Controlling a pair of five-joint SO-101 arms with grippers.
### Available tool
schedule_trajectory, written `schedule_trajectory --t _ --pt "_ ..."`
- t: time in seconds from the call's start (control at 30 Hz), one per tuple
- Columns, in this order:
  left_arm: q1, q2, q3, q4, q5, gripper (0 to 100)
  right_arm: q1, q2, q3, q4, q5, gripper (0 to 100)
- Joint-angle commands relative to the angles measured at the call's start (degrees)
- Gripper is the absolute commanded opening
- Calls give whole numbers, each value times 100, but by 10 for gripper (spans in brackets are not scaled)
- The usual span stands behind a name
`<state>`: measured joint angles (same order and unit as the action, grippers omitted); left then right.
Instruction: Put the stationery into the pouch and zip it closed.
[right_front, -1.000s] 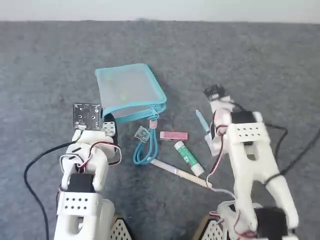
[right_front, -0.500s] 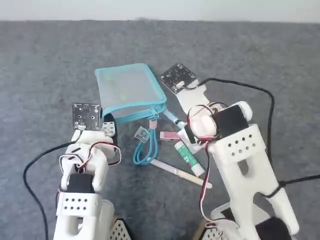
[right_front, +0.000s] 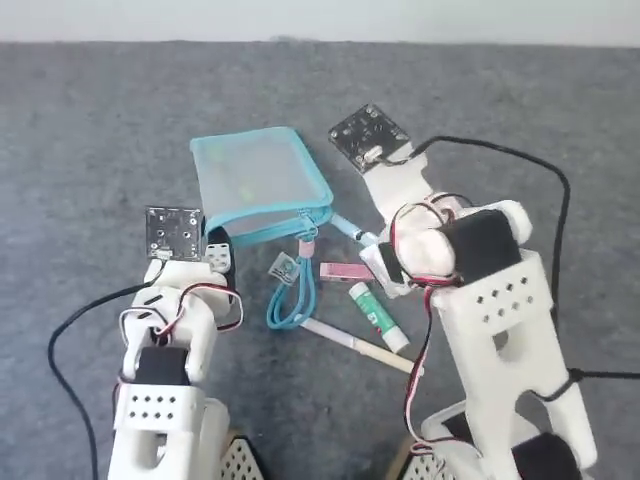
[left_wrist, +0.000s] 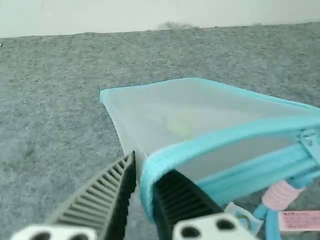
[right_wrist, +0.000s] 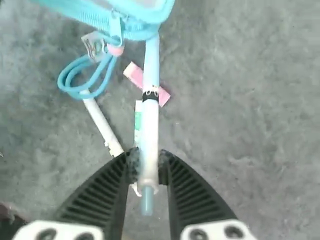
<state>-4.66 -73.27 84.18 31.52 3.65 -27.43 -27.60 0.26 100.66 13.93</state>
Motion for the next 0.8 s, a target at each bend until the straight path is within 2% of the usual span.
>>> schedule_trajectory --t 0.0,0.13,0.23,0.53,0.77 --pt "18 70 -119 -70 -70 12 171 -418 -484 215 -44 6" --pt "-44 70 -119 -70 -70 12 611 -848 -738 207 -44 6" --pt "-97 70 -119 -123 -70 12 664 -1103 -923 207 -44 6" --pt "-97 105 -101 -193 -70 12 -1244 -1314 -308 207 -53 6" --pt "-88 105 -101 -185 -70 12 -1455 -1262 141 40 -44 6"
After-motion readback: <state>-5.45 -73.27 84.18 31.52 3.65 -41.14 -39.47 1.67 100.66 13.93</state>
